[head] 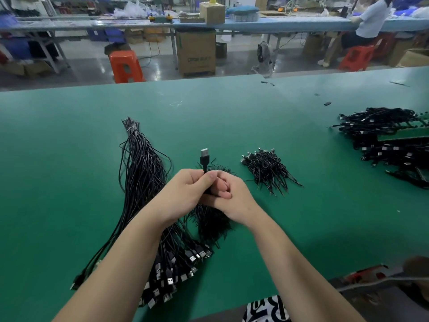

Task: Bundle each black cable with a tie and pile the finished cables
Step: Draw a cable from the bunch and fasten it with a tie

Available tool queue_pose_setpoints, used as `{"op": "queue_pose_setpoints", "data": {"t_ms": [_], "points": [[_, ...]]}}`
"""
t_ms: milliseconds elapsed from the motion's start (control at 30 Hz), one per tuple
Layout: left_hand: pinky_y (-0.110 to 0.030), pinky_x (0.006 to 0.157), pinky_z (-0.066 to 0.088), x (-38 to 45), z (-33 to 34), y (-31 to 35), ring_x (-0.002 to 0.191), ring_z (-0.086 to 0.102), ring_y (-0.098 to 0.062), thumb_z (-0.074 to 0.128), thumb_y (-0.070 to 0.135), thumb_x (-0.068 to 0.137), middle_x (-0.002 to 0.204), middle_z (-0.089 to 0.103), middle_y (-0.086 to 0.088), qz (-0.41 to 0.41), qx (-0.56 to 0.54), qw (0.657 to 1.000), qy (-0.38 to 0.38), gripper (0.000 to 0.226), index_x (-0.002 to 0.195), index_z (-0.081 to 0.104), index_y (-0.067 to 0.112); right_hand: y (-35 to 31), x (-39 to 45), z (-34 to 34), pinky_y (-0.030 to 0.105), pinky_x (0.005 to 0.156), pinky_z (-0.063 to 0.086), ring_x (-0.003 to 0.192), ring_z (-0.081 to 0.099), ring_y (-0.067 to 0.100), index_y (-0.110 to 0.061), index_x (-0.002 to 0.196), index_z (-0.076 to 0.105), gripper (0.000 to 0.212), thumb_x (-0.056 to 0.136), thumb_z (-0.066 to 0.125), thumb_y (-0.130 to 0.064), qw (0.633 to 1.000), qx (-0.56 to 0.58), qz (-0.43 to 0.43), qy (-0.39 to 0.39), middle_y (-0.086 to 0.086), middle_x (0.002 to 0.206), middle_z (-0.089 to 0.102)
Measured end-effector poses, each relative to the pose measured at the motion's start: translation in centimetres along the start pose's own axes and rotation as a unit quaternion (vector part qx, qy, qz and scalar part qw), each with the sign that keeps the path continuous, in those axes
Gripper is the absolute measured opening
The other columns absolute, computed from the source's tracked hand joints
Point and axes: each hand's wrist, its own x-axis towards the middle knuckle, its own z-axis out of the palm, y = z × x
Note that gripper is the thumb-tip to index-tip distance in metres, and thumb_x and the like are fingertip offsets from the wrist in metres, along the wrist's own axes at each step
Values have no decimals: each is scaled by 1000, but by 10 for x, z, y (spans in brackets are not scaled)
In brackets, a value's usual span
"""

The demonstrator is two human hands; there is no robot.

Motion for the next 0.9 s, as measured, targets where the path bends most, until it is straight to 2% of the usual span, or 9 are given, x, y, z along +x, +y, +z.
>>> {"op": "queue_pose_setpoints", "data": {"t_ms": [100,267,400,500,567,667,700,800,900], "points": [[-23,95,52,-1,-5,-2,102,71,-25,42,22,107,94,76,-17,-16,0,1000,-9,41,98,72,-6,-2,-1,0,7,67,46,68,62,-6,-46,90,61,29,76,83,-34,993,-118,-8,6,-25,71,65],[-35,100,51,-2,-12,-6,106,67,-34,42,19,104,101,71,-30,-38,-59,996,-55,40,97,69,-10,2,-1,4,11,62,44,68,58,-3,-39,89,52,34,72,81,-47,984,-175,2,16,-25,79,63],[-36,98,50,-1,-9,-13,96,68,-25,47,27,103,94,73,-23,-42,-49,998,5,38,91,72,1,5,-2,10,22,66,50,72,59,3,-33,92,51,35,75,81,-41,983,-168,19,66,-13,83,66],[-36,92,46,5,-5,-18,97,62,-22,46,30,105,93,63,-8,-15,172,976,136,39,82,72,12,2,-3,12,35,69,49,78,61,17,-30,97,45,29,87,68,-44,965,-250,-11,81,-10,86,65],[-39,82,47,5,-3,-19,88,55,-26,45,36,103,88,50,-4,15,347,916,198,43,71,61,12,-1,-1,12,40,65,45,78,61,30,-25,103,42,23,97,57,-40,947,-314,-36,50,-1,88,66],[-38,64,48,2,1,-16,72,59,-28,34,55,97,79,50,-1,8,488,846,214,49,68,47,18,1,-1,13,42,64,41,83,63,42,-15,113,44,16,105,42,-28,931,-363,-45,18,13,93,69],[-38,63,49,3,1,-15,71,61,-27,33,58,96,76,53,0,5,502,839,210,49,75,51,17,1,-2,13,42,64,40,84,63,43,-13,118,45,18,105,39,-25,925,-378,-44,11,16,94,69],[-31,67,52,7,-6,-10,69,62,-7,52,48,96,74,62,9,53,449,879,151,33,104,63,18,1,-6,14,43,66,44,86,64,43,-8,121,45,21,104,36,-17,910,-413,-33,-14,18,98,67],[-14,53,41,9,-16,-5,61,56,6,60,40,95,63,58,14,68,448,886,96,20,90,67,22,-2,-8,15,44,72,48,87,63,39,-10,115,46,17,106,36,-20,914,-405,-24,-24,14,102,65]]}}
